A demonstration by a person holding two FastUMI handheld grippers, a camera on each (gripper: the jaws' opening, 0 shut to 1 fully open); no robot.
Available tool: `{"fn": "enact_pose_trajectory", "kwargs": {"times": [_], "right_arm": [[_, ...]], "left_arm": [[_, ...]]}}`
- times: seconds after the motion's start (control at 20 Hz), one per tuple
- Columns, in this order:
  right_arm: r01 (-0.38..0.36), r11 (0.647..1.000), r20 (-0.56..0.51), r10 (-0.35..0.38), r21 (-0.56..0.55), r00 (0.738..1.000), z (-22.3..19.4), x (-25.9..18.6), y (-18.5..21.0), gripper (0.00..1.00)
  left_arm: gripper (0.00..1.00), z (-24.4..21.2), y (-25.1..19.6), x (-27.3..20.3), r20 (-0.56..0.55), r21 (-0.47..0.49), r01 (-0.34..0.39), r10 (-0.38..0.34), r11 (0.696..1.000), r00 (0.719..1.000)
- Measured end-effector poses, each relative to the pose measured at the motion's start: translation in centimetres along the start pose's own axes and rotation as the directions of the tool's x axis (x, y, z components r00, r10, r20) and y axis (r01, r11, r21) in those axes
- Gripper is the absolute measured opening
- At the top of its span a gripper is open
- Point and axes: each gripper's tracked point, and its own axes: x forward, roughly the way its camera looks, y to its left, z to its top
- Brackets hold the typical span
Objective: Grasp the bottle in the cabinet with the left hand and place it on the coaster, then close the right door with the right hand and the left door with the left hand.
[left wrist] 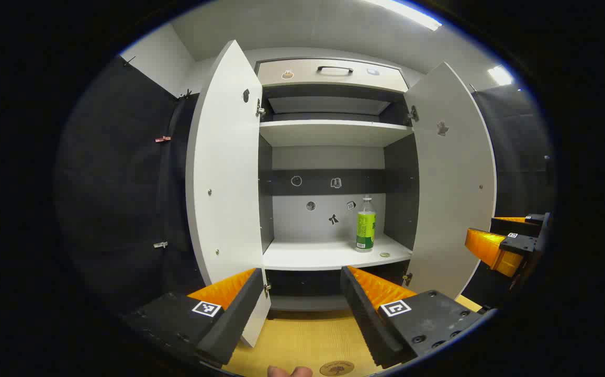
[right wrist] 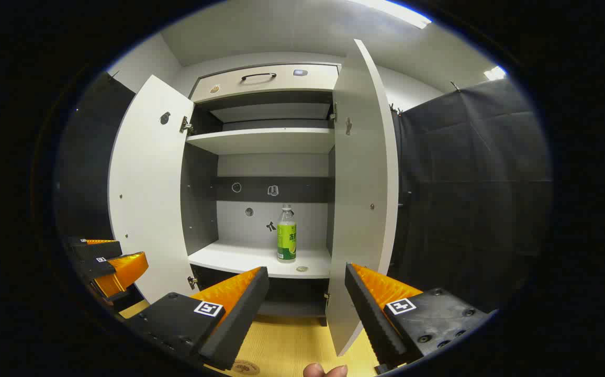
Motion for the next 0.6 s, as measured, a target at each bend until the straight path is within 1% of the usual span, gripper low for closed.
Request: {"fn": "enact_pose_trajectory", "kwargs": {"times": [0.6], "right_arm": [[-0.006,1.0,0.017,0.006,0.001,1.0,0.64,-0.64,-0.08,0.97]], "left_arm": [[0.95,0.25,-0.21,-0.92,0.007,0.016,-0.009,0.009,1.0,1.0]]}}
